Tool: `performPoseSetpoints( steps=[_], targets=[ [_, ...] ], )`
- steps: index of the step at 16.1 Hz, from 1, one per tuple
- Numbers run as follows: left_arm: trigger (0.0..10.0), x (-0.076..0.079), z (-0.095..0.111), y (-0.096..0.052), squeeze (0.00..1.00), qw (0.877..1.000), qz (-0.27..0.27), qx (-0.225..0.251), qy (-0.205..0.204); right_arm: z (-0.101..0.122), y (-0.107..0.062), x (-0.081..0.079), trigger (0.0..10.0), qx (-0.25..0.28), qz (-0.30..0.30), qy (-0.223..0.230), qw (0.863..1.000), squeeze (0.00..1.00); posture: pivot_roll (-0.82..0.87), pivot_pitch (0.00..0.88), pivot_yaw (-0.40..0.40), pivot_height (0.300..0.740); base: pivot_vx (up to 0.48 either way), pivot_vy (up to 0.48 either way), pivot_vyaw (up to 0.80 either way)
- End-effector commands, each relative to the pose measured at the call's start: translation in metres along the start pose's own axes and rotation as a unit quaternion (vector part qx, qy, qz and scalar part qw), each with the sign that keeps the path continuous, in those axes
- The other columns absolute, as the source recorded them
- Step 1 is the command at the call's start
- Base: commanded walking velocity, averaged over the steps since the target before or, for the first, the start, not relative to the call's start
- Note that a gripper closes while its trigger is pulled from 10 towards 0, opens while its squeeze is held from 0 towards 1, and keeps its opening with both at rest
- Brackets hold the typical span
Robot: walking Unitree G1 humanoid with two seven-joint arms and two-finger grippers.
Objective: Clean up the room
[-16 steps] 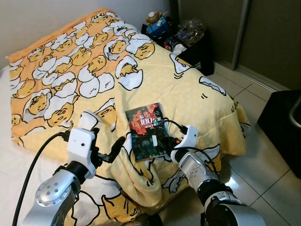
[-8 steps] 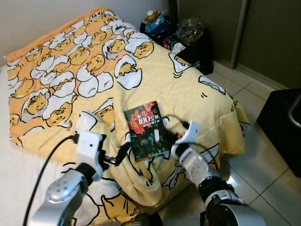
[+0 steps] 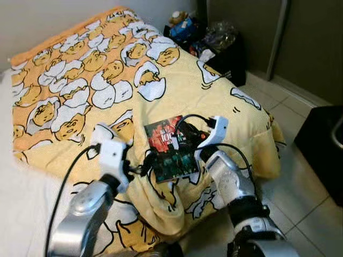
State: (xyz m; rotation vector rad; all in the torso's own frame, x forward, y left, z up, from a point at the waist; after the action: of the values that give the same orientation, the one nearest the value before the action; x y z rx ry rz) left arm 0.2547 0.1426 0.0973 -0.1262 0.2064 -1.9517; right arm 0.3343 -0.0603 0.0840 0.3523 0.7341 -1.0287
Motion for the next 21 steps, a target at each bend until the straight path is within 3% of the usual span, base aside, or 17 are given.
performPoseSetpoints(
  steps=[1, 3, 4, 5, 6, 7, 8, 9, 12, 14, 17, 21],
  targets=[
    [10.0, -0.005, -0.005, 0.001, 0.00, 1.000, 0.013, -0.008, 0.006, -0.025, 0.008, -0.032, 0.0, -0.022, 0.034, 0.020, 0.999, 0.00, -0.11, 0.035, 0.223, 0.740, 0.000, 0.000, 0.00],
    [10.0, -0.003, -0.006, 0.013, 0.00, 1.000, 0.020, -0.004, 0.013, -0.015, -0.001, -0.012, 0.0, -0.007, -0.035, -0.119, 0.992, 0.00, -0.13, 0.000, 0.199, 0.740, 0.000, 0.000, 0.00],
    [10.0, -0.001, -0.005, 0.018, 0.00, 0.999, 0.024, -0.003, 0.027, -0.002, -0.011, 0.001, 9.5, 0.023, -0.091, -0.213, 0.972, 0.00, -0.13, 0.000, 0.194, 0.740, 0.000, 0.000, 0.00],
    [10.0, 0.000, -0.005, 0.022, 0.00, 0.999, 0.026, 0.001, 0.044, 0.006, -0.023, 0.009, 10.0, 0.043, -0.120, -0.282, 0.951, 1.00, -0.13, 0.000, 0.181, 0.740, 0.000, 0.000, 0.00],
    [10.0, 0.000, -0.005, 0.024, 0.00, 0.998, 0.029, 0.004, 0.053, 0.011, -0.039, 0.015, 10.0, 0.067, -0.138, -0.326, 0.933, 1.00, -0.13, 0.000, 0.174, 0.740, 0.000, 0.000, 0.00],
    [10.0, -0.001, -0.006, 0.026, 0.00, 0.998, 0.033, 0.004, 0.056, 0.014, -0.048, 0.017, 10.0, 0.079, -0.146, -0.346, 0.923, 1.00, -0.14, 0.000, 0.166, 0.740, 0.000, 0.000, 0.00],
    [10.0, -0.002, -0.006, 0.027, 0.00, 0.998, 0.039, 0.005, 0.057, 0.016, -0.058, 0.019, 10.0, 0.091, -0.152, -0.361, 0.916, 1.00, -0.15, 0.000, 0.162, 0.740, 0.000, 0.000, 0.00],
    [10.0, -0.003, -0.008, 0.030, 0.00, 0.997, 0.049, 0.010, 0.051, 0.018, -0.079, 0.028, 10.0, 0.105, -0.181, -0.372, 0.904, 1.00, -0.17, 0.000, 0.149, 0.740, 0.000, 0.000, 0.00],
    [10.0, -0.002, -0.007, 0.037, 0.00, 0.996, 0.069, 0.028, 0.041, 0.026, -0.104, 0.042, 10.0, 0.113, -0.224, -0.391, 0.886, 1.00, -0.19, 0.000, 0.126, 0.740, 0.000, 0.000, 0.00],
    [10.0, 0.007, -0.003, 0.039, 0.00, 0.996, 0.065, 0.048, 0.033, 0.041, -0.095, 0.040, 10.0, 0.127, -0.219, -0.398, 0.882, 1.00, -0.20, 0.000, 0.117, 0.740, 0.000, -0.480, 0.72],
    [10.0, 0.005, -0.007, 0.036, 0.00, 0.995, 0.075, 0.052, 0.030, 0.034, -0.088, 0.033, 10.0, 0.114, -0.197, -0.402, 0.887, 1.00, -0.18, 0.000, 0.097, 0.740, 0.000, -0.472, 0.71],
    [10.0, -0.003, -0.008, 0.034, 0.00, 0.992, 0.111, 0.060, 0.024, 0.028, -0.080, 0.036, 10.0, 0.093, -0.182, -0.399, 0.894, 1.00, -0.13, 0.000, 0.056, 0.740, 0.000, -0.472, 0.69]
  ],
)
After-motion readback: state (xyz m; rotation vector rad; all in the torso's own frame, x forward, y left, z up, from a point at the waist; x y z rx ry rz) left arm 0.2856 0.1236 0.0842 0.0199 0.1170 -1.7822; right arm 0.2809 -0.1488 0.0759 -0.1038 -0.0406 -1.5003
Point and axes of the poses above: a point about 5 cm out from each wrist's last joint towards the gripper, its own y axis pointing out of the wrist towards the gripper, its own z axis along the axis of the wrist's last joint, x = y × z, the point moved 1 cm from there along y, pointing out of the wrist towards the gripper, and after that the axes turned 7 degrees about y, right-handed, at the moved point
